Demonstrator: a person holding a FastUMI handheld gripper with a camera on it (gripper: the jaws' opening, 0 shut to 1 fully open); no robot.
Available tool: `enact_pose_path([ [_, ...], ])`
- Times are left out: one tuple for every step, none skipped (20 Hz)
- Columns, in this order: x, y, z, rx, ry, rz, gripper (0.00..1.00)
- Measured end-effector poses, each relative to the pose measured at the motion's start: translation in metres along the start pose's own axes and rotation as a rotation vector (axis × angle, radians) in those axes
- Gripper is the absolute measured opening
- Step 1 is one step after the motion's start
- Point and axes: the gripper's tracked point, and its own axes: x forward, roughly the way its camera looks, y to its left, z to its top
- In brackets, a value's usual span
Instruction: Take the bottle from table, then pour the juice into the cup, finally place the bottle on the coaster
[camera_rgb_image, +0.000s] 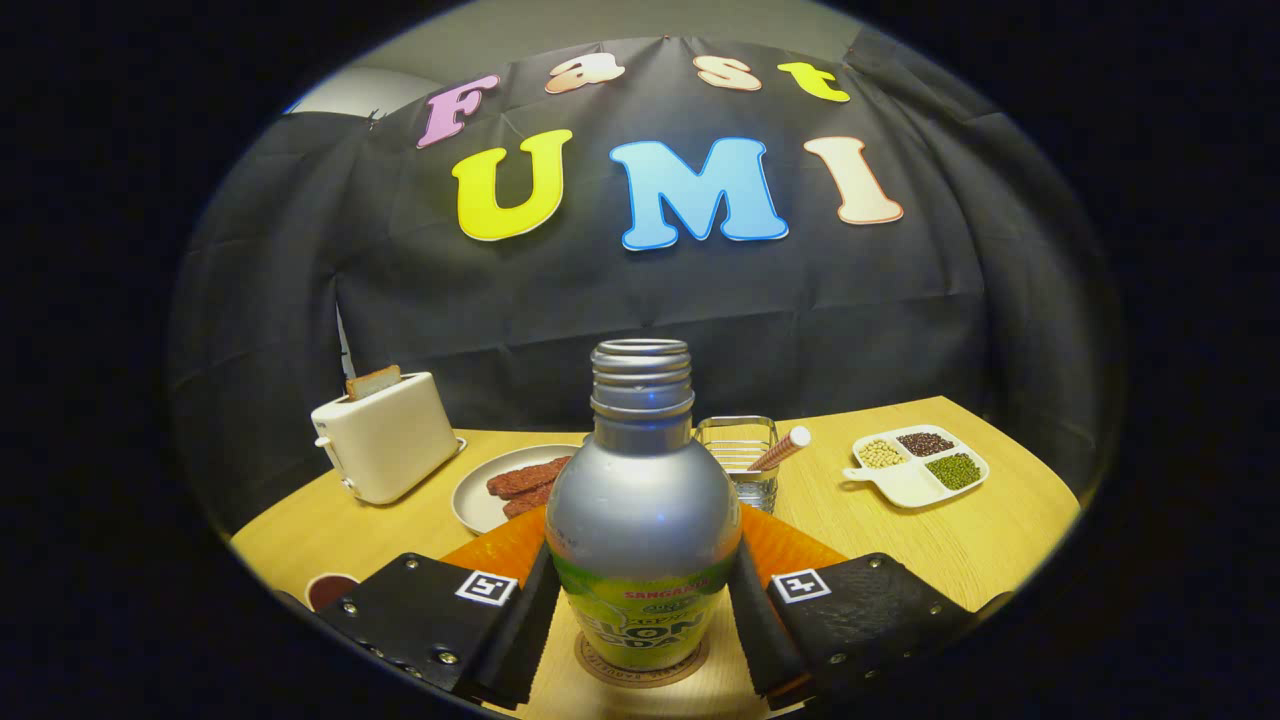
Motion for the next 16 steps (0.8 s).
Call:
enact_pose_path([
  [0.003,-0.003,-0.006,-0.002,0.006,-0.008,0.78],
  [0.006,-0.003,-0.01,0.008,0.017,-0.006,0.78],
  [0.007,0.0,-0.015,0.017,0.024,0.0,0.78],
  [0.008,0.001,-0.016,0.015,0.027,0.002,0.78],
  [0.008,0.002,-0.016,0.007,0.023,0.002,0.78],
  [0.009,0.004,-0.015,-0.003,0.02,0.006,0.78],
  [0.009,0.006,-0.017,-0.01,0.022,0.005,0.78],
  [0.009,0.007,-0.015,-0.013,0.021,0.008,0.78],
  [0.008,0.009,-0.018,-0.015,0.025,0.007,0.78],
  [0.008,0.011,-0.017,-0.027,0.019,0.006,0.78],
  [0.006,0.012,-0.018,-0.035,0.013,0.003,0.78],
  [0.005,0.013,-0.017,-0.045,0.007,0.002,0.78],
  [0.004,0.016,-0.018,-0.048,0.01,0.01,0.79],
  [0.006,0.014,-0.014,-0.049,0.028,0.011,0.81],
  [0.006,0.015,-0.018,-0.046,0.042,0.018,0.82],
  [0.001,0.014,-0.017,-0.037,0.043,0.015,0.92],
])
